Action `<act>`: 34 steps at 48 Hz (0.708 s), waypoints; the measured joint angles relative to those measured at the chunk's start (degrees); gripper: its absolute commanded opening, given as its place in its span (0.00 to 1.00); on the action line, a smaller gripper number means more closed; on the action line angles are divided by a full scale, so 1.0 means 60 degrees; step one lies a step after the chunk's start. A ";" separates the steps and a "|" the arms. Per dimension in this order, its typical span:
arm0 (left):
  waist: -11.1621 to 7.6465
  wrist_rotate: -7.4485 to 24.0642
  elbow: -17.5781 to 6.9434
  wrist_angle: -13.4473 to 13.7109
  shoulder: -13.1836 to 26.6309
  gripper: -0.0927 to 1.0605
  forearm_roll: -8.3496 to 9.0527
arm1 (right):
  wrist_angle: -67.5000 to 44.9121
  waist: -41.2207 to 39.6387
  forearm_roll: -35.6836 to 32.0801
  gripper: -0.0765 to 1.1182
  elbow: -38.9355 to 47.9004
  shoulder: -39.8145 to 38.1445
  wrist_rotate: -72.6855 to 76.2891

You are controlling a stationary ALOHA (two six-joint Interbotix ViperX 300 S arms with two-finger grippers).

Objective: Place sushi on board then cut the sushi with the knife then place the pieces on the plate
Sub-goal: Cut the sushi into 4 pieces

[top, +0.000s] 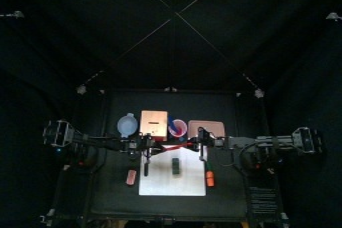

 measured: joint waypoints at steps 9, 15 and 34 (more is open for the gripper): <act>-0.0015 0.0000 0.0146 0.0410 -0.0220 0.34 0.0073 | 0.0439 0.0264 0.0762 0.51 0.0366 0.0278 -0.0044; -0.0059 0.0000 0.0264 0.0454 -0.0396 0.34 0.0073 | 0.1128 0.0439 0.1304 0.50 0.0396 0.0732 -0.0029; -0.0088 0.0000 0.0396 0.0469 -0.0410 0.34 0.0073 | 0.1729 0.0337 0.1143 0.35 0.0059 0.1362 -0.0088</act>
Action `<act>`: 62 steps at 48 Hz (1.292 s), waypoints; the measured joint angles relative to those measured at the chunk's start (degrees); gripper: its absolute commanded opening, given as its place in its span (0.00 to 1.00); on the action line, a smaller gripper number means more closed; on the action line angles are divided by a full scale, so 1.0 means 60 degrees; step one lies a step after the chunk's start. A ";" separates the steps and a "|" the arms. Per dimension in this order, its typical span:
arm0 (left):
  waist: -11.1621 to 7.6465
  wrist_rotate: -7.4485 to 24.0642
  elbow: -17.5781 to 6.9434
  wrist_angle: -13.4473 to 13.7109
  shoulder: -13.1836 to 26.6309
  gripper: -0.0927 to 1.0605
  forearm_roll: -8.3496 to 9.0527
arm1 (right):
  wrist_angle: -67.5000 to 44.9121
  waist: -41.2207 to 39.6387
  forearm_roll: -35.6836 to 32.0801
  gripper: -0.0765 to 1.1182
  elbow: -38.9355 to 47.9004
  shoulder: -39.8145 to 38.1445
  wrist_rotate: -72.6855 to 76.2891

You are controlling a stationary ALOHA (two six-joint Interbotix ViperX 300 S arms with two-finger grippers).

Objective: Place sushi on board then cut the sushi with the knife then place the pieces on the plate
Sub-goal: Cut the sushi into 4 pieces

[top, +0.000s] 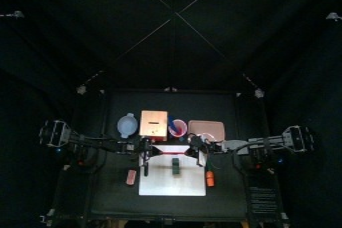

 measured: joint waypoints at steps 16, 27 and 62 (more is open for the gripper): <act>-0.0791 -0.0044 -0.0469 0.0029 0.1392 0.34 0.0425 | 0.0103 0.0146 -0.0293 0.35 0.0161 0.0630 -0.0029; -0.1025 -0.0029 -0.1069 0.0103 0.2153 0.34 0.0425 | 0.0117 0.0396 -0.0308 0.35 0.0396 0.0981 0.0000; -0.0762 -0.0029 -0.1758 0.0996 0.2622 0.34 0.0630 | 0.0146 0.0249 -0.0908 0.35 0.0586 0.1011 0.0000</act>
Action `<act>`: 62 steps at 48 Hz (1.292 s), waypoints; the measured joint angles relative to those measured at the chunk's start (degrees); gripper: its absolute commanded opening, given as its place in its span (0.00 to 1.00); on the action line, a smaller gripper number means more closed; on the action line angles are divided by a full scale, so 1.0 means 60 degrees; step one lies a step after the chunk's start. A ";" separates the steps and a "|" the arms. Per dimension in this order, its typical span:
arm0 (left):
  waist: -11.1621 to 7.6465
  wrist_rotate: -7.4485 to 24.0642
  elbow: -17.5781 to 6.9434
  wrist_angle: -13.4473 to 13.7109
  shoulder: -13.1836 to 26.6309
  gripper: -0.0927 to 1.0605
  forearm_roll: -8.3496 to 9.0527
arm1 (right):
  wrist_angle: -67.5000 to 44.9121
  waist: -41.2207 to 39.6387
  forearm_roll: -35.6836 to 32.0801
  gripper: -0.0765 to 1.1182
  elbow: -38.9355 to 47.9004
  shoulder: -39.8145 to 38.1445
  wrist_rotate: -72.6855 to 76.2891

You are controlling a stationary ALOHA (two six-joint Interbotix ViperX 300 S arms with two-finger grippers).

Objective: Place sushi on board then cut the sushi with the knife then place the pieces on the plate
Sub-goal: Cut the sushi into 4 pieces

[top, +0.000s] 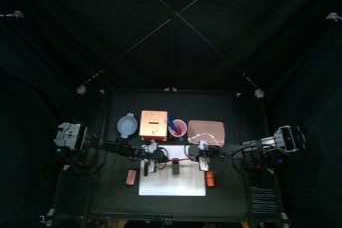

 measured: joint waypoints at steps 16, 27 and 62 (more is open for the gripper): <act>-0.0073 0.0000 -0.0015 0.0190 -0.0146 0.34 -0.0029 | -0.0015 0.0088 0.0146 0.34 -0.0029 0.0000 0.0015; -0.0176 0.0000 0.0000 0.0205 -0.0146 0.34 -0.0103 | -0.0088 0.0205 0.0205 0.34 -0.0029 0.0059 0.0015; -0.0059 0.0015 0.0000 0.0234 -0.0132 0.34 -0.0015 | -0.0337 0.0205 -0.0059 0.34 -0.0029 0.0337 0.0000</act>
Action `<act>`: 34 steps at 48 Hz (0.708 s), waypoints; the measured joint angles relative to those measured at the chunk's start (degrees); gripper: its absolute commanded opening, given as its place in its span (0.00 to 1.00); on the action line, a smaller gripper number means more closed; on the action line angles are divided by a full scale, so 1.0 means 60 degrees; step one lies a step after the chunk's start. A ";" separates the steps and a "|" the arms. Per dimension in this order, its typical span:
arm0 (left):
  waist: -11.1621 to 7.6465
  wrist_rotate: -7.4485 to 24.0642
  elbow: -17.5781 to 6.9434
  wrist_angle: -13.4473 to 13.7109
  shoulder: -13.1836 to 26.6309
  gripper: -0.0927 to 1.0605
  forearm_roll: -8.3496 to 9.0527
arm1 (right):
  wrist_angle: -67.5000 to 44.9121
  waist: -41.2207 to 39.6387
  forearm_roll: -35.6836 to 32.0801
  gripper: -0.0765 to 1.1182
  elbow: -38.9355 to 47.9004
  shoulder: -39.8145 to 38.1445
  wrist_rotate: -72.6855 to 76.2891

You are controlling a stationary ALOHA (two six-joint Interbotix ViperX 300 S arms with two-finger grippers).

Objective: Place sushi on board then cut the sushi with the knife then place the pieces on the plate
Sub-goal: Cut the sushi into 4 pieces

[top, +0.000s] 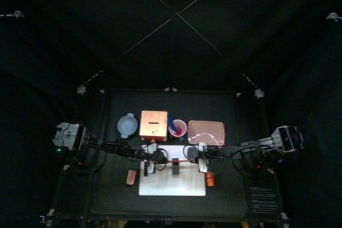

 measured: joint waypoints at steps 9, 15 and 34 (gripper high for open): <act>0.0000 -0.0015 0.0000 0.0000 0.0161 0.34 0.0015 | 0.0000 -0.0015 -0.0117 0.34 0.0000 0.0029 0.0000; 0.0000 -0.0015 -0.0015 0.0000 0.0352 0.34 0.0000 | -0.0015 -0.0029 -0.0103 0.34 -0.0015 0.0132 0.0015; -0.0015 0.0000 -0.0337 0.0498 0.1187 0.34 0.0015 | -0.0190 -0.0044 -0.0088 0.34 -0.0352 0.1494 0.0015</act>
